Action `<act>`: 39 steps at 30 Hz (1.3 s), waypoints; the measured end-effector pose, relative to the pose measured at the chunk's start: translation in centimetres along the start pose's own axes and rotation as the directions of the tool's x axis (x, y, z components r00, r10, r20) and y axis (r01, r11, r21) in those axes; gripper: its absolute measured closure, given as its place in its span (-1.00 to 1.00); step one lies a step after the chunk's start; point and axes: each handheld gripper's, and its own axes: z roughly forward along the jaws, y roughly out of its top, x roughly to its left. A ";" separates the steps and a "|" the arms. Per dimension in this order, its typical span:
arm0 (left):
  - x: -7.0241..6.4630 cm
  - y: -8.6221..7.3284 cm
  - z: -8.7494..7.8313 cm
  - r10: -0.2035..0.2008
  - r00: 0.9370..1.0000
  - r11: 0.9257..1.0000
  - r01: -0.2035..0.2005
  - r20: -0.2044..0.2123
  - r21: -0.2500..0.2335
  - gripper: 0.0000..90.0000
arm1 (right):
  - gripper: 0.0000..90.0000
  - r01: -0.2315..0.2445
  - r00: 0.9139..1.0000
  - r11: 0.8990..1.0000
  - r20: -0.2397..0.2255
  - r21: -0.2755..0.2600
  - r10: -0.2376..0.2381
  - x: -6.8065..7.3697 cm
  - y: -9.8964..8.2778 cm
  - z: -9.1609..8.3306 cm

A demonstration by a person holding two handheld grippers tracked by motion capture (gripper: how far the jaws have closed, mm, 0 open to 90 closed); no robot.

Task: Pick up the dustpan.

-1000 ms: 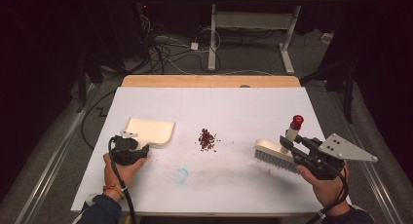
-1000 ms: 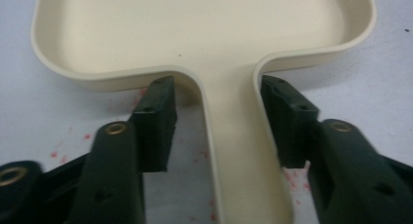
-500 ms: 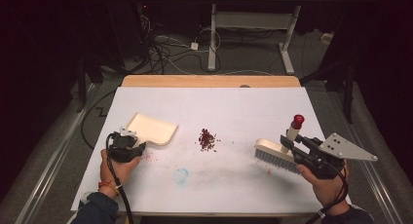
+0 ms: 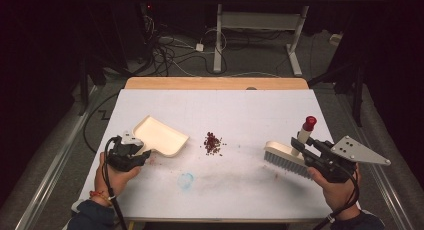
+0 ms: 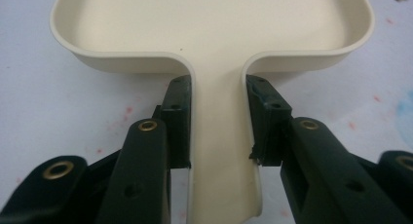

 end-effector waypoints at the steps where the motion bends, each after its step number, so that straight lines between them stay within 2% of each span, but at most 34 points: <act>1: -0.3 -0.2 -0.2 0.015 1.000 1.000 -0.015 0.014 0.006 0.43 | 0.57 -0.005 1.000 1.000 0.001 0.002 0.005 0.0 0.0 0.0; 3: -1.6 -0.8 -0.7 0.061 0.997 0.998 -0.061 0.039 0.007 0.43 | 0.57 -0.007 1.000 1.000 0.001 0.003 0.007 0.0 0.0 0.0; 4: -1.6 -0.8 -0.7 0.061 0.997 0.998 -0.061 0.039 0.007 0.43 | 0.57 -0.007 1.000 1.000 0.001 0.003 0.007 0.0 0.0 0.0; 5: -2.1 -0.9 -0.9 0.078 0.996 0.997 -0.079 0.052 0.011 0.43 | 0.57 -0.008 1.000 1.000 0.002 0.004 0.008 0.0 0.0 0.0; 7: -3.1 -1.1 -1.1 0.111 0.991 0.994 -0.112 0.072 0.016 0.43 | 0.57 -0.009 1.000 1.000 0.004 -0.001 0.009 0.0 0.0 0.0; 8: -3.8 -1.3 -1.1 0.128 0.987 0.991 -0.131 0.101 0.025 0.43 | 0.57 -0.017 1.000 1.000 0.014 -0.012 0.017 0.0 -0.1 0.1; 9: -3.8 -1.3 -1.1 0.128 0.987 0.991 -0.131 0.101 0.025 0.43 | 0.57 -0.015 1.000 1.000 0.020 -0.013 0.015 -0.1 -0.1 0.1; 11: -4.4 -1.5 -1.0 0.141 0.981 0.989 -0.147 0.136 0.033 0.43 | 0.57 -0.017 0.999 1.000 0.028 -0.011 0.017 -0.2 -0.2 0.1; 12: -4.4 -1.5 -1.0 0.141 0.981 0.989 -0.147 0.136 0.033 0.43 | 0.57 -0.022 0.999 1.000 0.028 -0.008 0.022 -0.3 -0.3 0.1; 14: -4.9 -1.5 -0.6 0.169 0.974 0.982 -0.178 0.149 0.056 0.43 | 0.57 -0.027 0.999 1.000 0.035 -0.005 0.027 -0.4 -0.4 0.3; 15: -4.9 -1.5 -0.6 0.169 0.974 0.982 -0.178 0.149 0.056 0.43 | 0.57 -0.028 0.999 1.000 0.038 -0.004 0.028 -0.4 -0.4 0.3; 17: -5.1 -1.4 -0.4 0.183 0.969 0.978 -0.196 0.163 0.067 0.43 | 0.57 -0.028 0.999 1.000 0.040 -0.002 0.028 -0.4 -0.5 0.4; 18: -5.2 -1.4 -0.3 0.188 0.967 0.977 -0.202 0.172 0.067 0.43 | 0.57 -0.030 0.999 1.000 0.040 -0.004 0.030 -0.5 -0.5 0.5; 23: -5.2 -1.5 -0.1 0.193 0.964 0.976 -0.208 0.185 0.068 0.43 | 0.57 -0.035 0.999 0.999 0.031 0.013 0.034 -0.3 -0.7 1.0; 26: -5.1 -1.5 0.0 0.192 0.963 0.976 -0.208 0.191 0.069 0.43 | 0.57 -0.026 0.999 1.000 0.028 0.017 0.026 -0.3 -0.7 1.1; 39: -5.3 -1.7 0.1 0.202 0.959 0.972 -0.222 0.198 0.083 0.43 | 0.57 -0.041 0.999 0.999 0.027 0.004 0.041 -0.1 -0.8 1.4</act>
